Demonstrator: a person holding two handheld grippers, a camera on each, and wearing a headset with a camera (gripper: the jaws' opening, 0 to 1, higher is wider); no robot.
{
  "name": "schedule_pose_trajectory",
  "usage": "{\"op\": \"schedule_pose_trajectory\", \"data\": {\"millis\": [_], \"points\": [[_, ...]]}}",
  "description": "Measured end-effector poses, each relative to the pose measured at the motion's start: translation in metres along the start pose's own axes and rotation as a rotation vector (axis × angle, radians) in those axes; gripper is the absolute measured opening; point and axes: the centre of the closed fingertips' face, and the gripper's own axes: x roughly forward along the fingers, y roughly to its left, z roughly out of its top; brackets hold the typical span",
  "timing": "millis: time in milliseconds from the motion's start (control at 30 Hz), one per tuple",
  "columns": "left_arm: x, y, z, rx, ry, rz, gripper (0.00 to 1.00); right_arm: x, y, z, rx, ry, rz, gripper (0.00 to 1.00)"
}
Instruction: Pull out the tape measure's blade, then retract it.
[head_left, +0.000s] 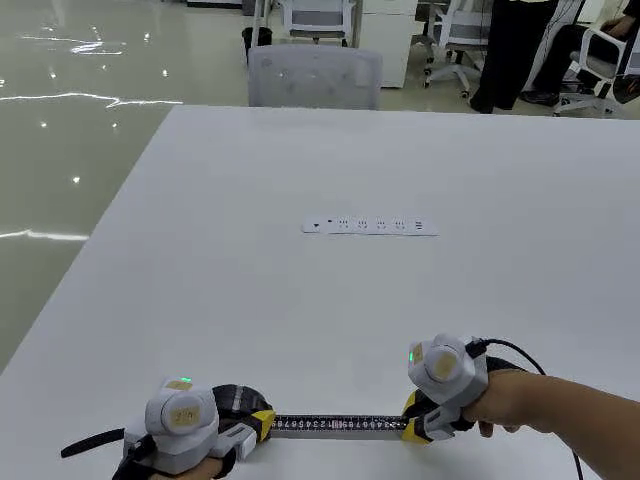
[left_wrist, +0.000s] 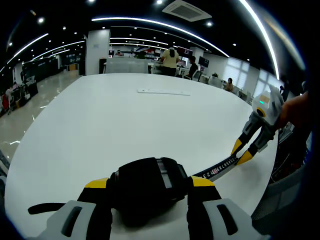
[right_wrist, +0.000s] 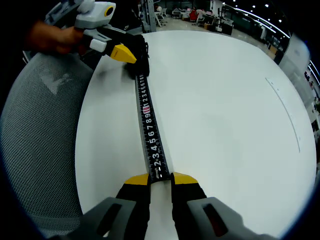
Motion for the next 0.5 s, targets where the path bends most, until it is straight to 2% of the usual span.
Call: {"op": "schedule_pose_trajectory", "data": {"millis": [500], "points": [[0.0, -0.0001, 0.0003, -0.006, 0.001, -0.009, 0.56, 0.0029, 0.0007, 0.0035, -0.011, -0.001, 0.006, 0.14]]}}
